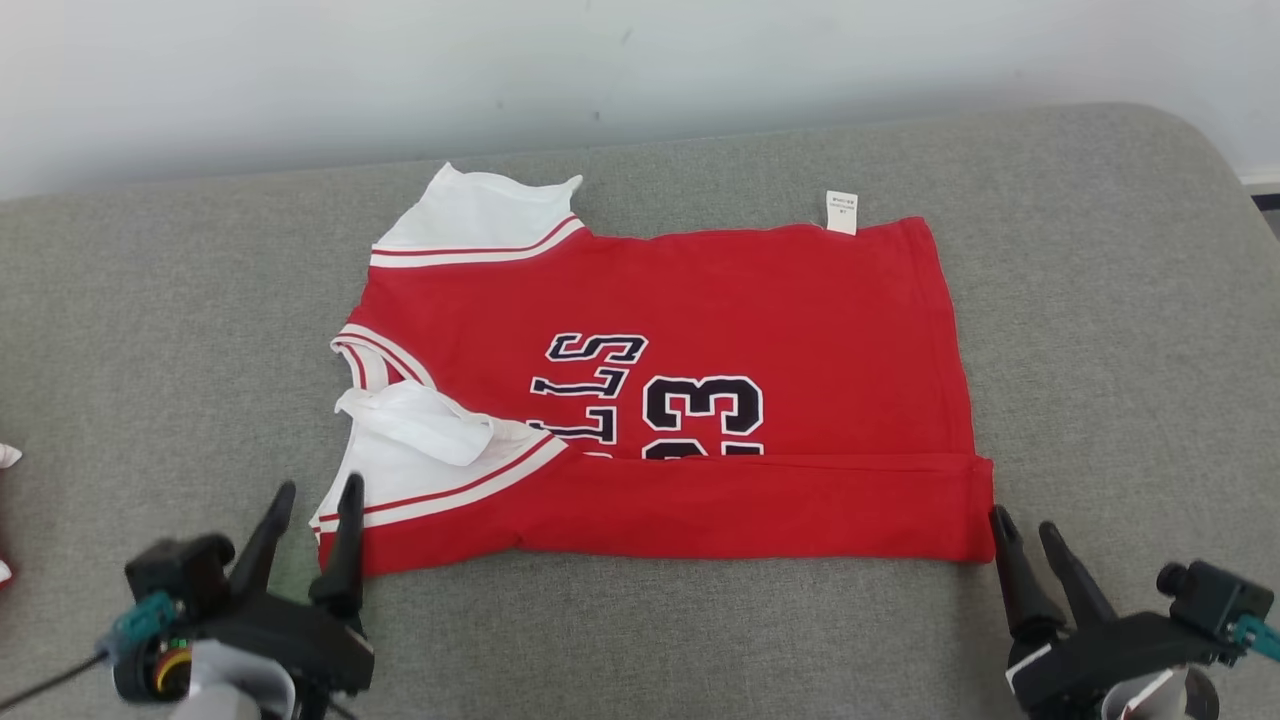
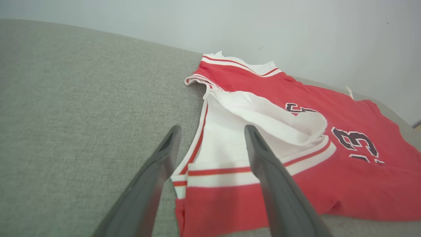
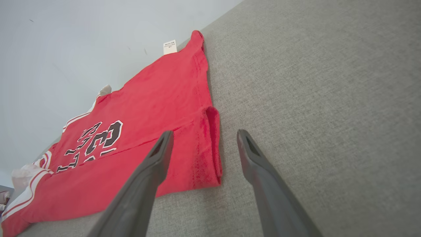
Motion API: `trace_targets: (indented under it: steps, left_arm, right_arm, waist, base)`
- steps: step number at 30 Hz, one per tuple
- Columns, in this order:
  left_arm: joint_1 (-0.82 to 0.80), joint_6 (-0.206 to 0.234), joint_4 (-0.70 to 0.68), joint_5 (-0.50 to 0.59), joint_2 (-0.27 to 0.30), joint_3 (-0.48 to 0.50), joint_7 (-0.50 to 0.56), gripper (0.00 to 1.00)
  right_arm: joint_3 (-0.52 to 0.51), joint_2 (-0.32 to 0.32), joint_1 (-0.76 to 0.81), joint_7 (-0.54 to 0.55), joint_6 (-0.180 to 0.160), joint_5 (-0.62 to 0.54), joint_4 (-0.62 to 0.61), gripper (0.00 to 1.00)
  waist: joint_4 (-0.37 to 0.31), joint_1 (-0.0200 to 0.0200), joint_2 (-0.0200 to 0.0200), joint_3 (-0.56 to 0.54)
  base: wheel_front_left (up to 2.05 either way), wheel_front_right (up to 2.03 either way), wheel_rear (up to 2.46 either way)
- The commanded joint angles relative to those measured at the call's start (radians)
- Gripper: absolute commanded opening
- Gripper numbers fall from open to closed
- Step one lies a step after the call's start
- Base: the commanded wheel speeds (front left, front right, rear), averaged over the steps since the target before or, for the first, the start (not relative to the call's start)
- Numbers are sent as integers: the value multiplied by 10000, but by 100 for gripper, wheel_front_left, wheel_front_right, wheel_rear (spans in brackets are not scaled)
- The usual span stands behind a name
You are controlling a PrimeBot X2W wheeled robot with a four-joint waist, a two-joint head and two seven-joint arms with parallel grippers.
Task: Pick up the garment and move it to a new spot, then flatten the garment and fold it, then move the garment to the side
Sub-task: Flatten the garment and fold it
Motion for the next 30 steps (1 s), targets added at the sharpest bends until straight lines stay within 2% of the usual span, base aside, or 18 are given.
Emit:
trace_targets:
  steps: [1,7,18,19,20,21,22,30]
  left_arm:
    - [211,27,-59,20,-48,42,-62,100]
    - [771,49,45,131,-132,215,-56,100]
    - [244,19,1082,109,-453,253,-53,100]
    - [219,15,1211,72,-490,241,-49,100]
    - [185,5,1342,-7,-561,196,-22,100]
    - [157,-4,1451,-50,-619,147,-8,43]
    - [126,-15,1501,-128,-688,103,-9,0]
    - [660,-12,1136,-319,-644,-136,-47,0]
  right_arm:
    - [-54,110,163,2,-25,-22,-67,100]
    - [-282,417,263,237,-25,-532,-167,100]
    - [-278,878,-547,530,-25,-1603,697,100]
    - [-247,914,-566,556,-25,-1634,780,69]
    - [-226,937,-572,560,-25,-1646,861,19]
    - [-198,962,-577,564,-25,-1654,915,0]
    - [-173,970,-579,563,-25,-1658,955,0]
    - [-407,749,-118,317,-25,-1348,799,0]
  waist:
    - [24,1,0,-28]
    - [46,1,0,160]
    - [113,1,0,354]
    - [123,1,0,328]
    - [137,1,0,294]
    - [138,1,0,260]
    - [135,1,0,232]
    - [122,1,0,-309]
  base:
    - [0,0,0]
    - [0,0,0]
    - [0,0,0]
    - [0,0,0]
    - [0,0,0]
    - [0,0,0]
    - [0,0,0]
    - [0,0,0]
